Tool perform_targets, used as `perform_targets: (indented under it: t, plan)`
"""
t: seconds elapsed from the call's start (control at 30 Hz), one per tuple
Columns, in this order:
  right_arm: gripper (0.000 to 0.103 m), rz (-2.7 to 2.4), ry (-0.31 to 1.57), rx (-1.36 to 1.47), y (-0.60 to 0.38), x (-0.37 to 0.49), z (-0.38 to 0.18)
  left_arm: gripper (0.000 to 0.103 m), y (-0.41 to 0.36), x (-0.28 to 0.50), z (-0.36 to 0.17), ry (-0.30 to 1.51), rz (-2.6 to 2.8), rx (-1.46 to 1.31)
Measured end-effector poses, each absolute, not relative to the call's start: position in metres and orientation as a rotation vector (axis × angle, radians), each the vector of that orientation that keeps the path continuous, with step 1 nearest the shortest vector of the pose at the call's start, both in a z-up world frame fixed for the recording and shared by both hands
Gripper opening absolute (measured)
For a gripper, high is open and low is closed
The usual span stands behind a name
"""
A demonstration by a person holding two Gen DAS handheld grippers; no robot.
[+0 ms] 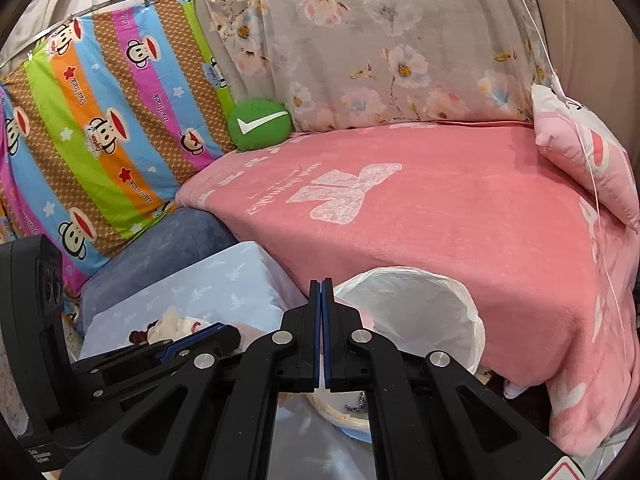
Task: Collect trash
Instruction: 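Carry the beige item and pink cloth to the bin and release both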
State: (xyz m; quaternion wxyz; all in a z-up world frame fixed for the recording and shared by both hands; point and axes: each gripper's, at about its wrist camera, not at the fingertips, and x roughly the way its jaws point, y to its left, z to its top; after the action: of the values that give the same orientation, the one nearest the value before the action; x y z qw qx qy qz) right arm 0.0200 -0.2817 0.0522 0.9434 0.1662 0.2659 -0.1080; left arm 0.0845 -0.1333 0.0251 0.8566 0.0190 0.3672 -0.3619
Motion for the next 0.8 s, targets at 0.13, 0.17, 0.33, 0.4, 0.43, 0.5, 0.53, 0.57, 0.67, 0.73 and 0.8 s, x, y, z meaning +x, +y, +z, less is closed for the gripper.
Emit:
perform_targets:
  t: [0.13, 0.17, 0.33, 0.4, 0.43, 0.5, 0.53, 0.57, 0.67, 0.73, 0.8]
  plan:
    - [0.001, -0.242, 0.553, 0.350, -0.294, 0.023, 0.046, 0.007, -0.151, 0.090, 0.024, 0.777, -0.785, 0.048]
    - [0.001, -0.246, 0.556, 0.354, -0.296, 0.023, 0.044, 0.007, -0.155, 0.092, 0.023, 0.782, -0.794, 0.046]
    - [0.001, -0.257, 0.583, 0.382, -0.308, 0.028, 0.035, 0.009, -0.168, 0.099, 0.016, 0.812, -0.812, 0.048]
    - [0.001, -0.261, 0.593, 0.385, -0.309, 0.029, 0.031, 0.013, -0.170, 0.101, 0.013, 0.824, -0.805, 0.054]
    - [0.002, -0.263, 0.597, 0.384, -0.309, 0.030, 0.030, 0.024, -0.171, 0.103, 0.011, 0.833, -0.799, 0.055]
    - [0.005, -0.269, 0.602, 0.384, -0.309, 0.031, 0.028, 0.048, -0.170, 0.106, 0.007, 0.846, -0.774, 0.047]
    - [0.005, -0.269, 0.605, 0.384, -0.309, 0.031, 0.028, 0.056, -0.168, 0.106, 0.006, 0.841, -0.762, 0.039]
    - [0.005, -0.270, 0.610, 0.383, -0.309, 0.032, 0.026, 0.057, -0.166, 0.106, 0.006, 0.831, -0.750, 0.034]
    - [0.007, -0.268, 0.624, 0.383, -0.307, 0.034, 0.024, 0.057, -0.163, 0.109, 0.006, 0.837, -0.740, 0.032]
    - [0.012, -0.264, 0.629, 0.380, -0.305, 0.035, 0.023, 0.057, -0.160, 0.109, 0.006, 0.835, -0.731, 0.031]
    - [0.016, -0.262, 0.632, 0.376, -0.301, 0.035, 0.023, 0.057, -0.159, 0.110, 0.007, 0.830, -0.724, 0.030]
